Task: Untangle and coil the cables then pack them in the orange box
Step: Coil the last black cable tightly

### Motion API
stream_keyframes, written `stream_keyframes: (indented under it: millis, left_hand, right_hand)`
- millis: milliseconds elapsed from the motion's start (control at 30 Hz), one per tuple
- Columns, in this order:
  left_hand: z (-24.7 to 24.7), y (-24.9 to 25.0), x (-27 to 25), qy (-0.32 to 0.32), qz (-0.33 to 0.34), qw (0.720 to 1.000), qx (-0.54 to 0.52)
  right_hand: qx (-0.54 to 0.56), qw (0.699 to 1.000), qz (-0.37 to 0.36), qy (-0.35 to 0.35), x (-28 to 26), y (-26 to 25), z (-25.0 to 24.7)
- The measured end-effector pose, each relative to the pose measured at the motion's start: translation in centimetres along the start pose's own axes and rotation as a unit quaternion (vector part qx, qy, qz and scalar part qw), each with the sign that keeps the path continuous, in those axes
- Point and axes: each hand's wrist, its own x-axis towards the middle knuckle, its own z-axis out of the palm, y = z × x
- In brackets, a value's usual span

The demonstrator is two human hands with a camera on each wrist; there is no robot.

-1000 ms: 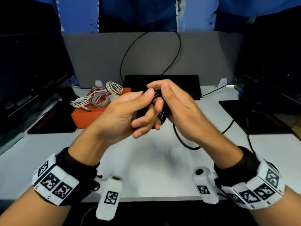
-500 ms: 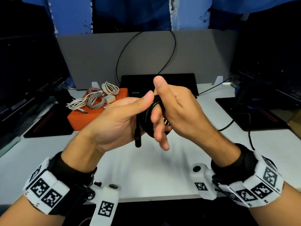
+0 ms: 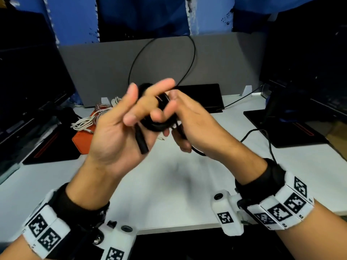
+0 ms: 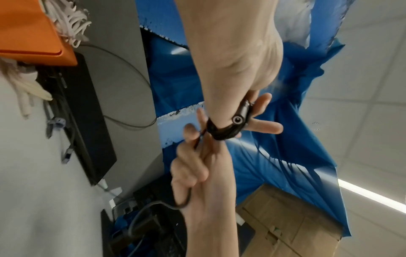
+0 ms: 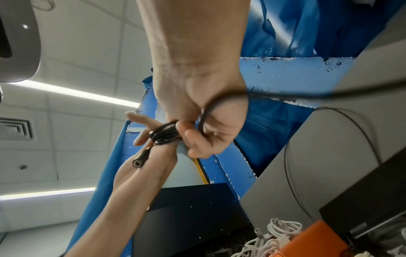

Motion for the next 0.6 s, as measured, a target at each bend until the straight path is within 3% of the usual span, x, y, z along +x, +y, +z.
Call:
stream_keyframes:
  millis: [100,200,267,367,400,433,500,533,600]
  left_hand:
    - [-0.3,1.6,0.4,0.090,0.091,0.990,0.063]
    - [-0.5,1.6,0.5,0.149,0.127,0.948,0.251]
    - [-0.6,0.9,0.3,0.163,0.154,0.866,0.447]
    - [-1.3,0.6,0.1,0.116,0.152,0.679,0.709]
    - [-1.5,1.0,0.0,0.089,0.112,0.668,0.731]
    - [-1.5,1.5,-0.2,0.053,0.056,0.705,0.705]
    - [-1.2,2.2,-0.5,-0.021,-0.043,0.814,0.579]
    - [-1.2,2.5,-0.6,-0.040,-0.066,0.843,0.532]
    - [-1.6,2.6,-0.5,-0.067,-0.088,0.868,0.484]
  right_hand:
    - [-0.180,0.979,-0.006,-0.092,-0.5,0.5,0.2]
    - [-0.347,0.920,-0.027,-0.180,-1.1,0.2,0.7]
    - [-0.387,0.896,-0.040,-0.213,-1.6,-0.6,0.6]
    - [-0.347,0.919,-0.071,-0.171,-1.9,-1.9,0.0]
    - [-0.318,0.934,-0.088,-0.134,-1.8,-2.1,-0.5]
    - [-0.283,0.949,-0.099,-0.101,-1.6,-2.1,-1.0]
    - [-0.211,0.969,-0.099,-0.080,-1.3,-2.2,-1.9]
    - [-0.181,0.975,-0.095,-0.082,-1.2,-2.2,-2.2]
    - [-0.138,0.982,-0.090,-0.090,-1.0,-2.1,-2.5]
